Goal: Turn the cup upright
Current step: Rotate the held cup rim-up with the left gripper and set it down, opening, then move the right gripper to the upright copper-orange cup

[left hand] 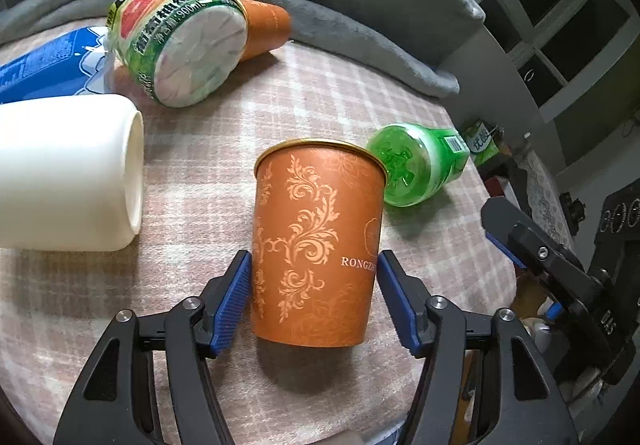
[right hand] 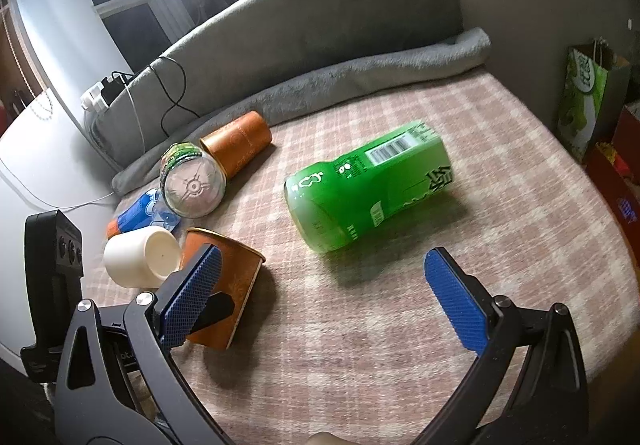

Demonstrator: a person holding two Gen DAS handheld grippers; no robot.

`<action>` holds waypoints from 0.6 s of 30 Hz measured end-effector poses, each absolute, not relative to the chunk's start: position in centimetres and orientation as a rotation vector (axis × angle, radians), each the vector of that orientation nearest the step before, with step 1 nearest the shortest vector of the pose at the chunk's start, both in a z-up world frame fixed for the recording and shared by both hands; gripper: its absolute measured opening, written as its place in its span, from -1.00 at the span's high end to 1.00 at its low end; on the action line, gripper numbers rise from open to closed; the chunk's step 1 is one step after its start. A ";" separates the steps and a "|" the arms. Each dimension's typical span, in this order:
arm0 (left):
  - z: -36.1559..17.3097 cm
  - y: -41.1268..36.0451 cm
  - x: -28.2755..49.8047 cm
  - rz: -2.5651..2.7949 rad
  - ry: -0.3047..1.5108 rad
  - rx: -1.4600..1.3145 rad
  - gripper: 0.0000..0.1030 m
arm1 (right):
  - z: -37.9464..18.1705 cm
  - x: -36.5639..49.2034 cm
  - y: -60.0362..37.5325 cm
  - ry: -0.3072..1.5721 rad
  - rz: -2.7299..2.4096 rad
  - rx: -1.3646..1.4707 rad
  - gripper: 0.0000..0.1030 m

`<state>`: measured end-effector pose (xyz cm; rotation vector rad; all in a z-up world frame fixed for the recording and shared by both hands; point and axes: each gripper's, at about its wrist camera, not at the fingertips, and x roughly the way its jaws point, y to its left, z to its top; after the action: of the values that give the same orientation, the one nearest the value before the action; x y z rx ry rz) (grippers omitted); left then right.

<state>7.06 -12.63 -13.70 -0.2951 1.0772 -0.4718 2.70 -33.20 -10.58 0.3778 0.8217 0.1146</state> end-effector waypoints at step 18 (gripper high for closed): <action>-10.8 -3.8 2.9 -0.314 0.973 -0.134 -0.44 | -11.4 6.8 -28.2 0.976 0.309 0.420 -1.00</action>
<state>2.87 -3.81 -10.80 -0.1341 0.9727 -0.3137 6.76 -28.19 -11.44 0.4201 0.9756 0.3085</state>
